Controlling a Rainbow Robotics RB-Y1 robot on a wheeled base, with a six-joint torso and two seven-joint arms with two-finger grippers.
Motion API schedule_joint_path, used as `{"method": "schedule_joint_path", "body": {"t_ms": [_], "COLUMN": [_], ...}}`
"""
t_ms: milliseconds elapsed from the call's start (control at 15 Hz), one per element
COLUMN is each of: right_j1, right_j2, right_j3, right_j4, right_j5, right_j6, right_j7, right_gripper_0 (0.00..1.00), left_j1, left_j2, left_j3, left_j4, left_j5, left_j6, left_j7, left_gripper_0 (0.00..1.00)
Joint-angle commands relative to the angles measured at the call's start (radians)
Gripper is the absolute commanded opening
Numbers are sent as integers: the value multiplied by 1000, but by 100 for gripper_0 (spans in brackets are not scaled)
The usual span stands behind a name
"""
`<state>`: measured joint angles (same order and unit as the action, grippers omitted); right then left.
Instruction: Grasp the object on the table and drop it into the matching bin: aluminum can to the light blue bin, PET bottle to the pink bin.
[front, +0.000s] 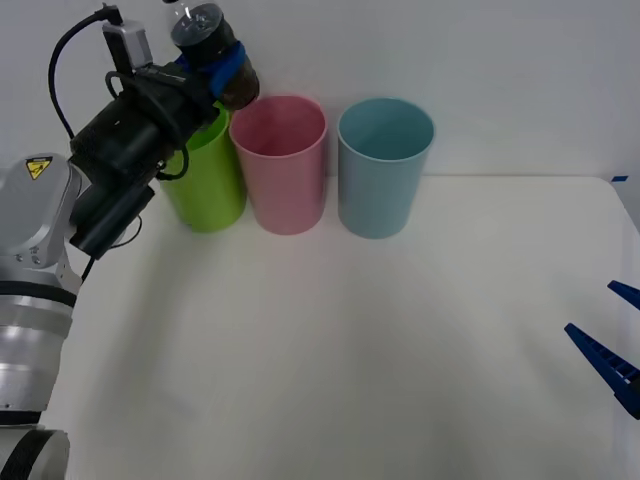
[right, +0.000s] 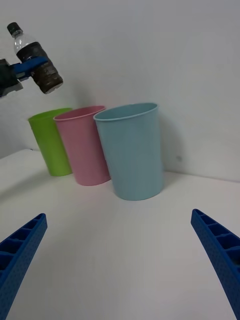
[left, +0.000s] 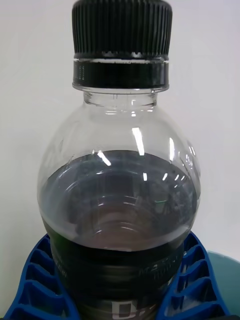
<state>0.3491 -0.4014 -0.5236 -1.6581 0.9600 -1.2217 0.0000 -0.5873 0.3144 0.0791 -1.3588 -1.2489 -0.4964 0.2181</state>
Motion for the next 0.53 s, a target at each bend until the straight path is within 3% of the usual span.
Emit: {"method": "schedule_joint_path", "body": {"t_ms": [67,533], "right_j1": [0,0], "right_j2": [0,0], "right_j3": [0,0], "right_j4": [0,0], "right_j5": [0,0], "right_j6": [0,0], "right_j7": [0,0], "right_gripper_0": [100,100], "left_j1": [-78,-183], "left_j2": [0,-2], "left_j3": [-18,-44], "left_j4": [89,214], "left_j5": [-10,-33], "left_j6": [-1,2], "left_j7": [1,0], "left_gripper_0": [0,0]}}
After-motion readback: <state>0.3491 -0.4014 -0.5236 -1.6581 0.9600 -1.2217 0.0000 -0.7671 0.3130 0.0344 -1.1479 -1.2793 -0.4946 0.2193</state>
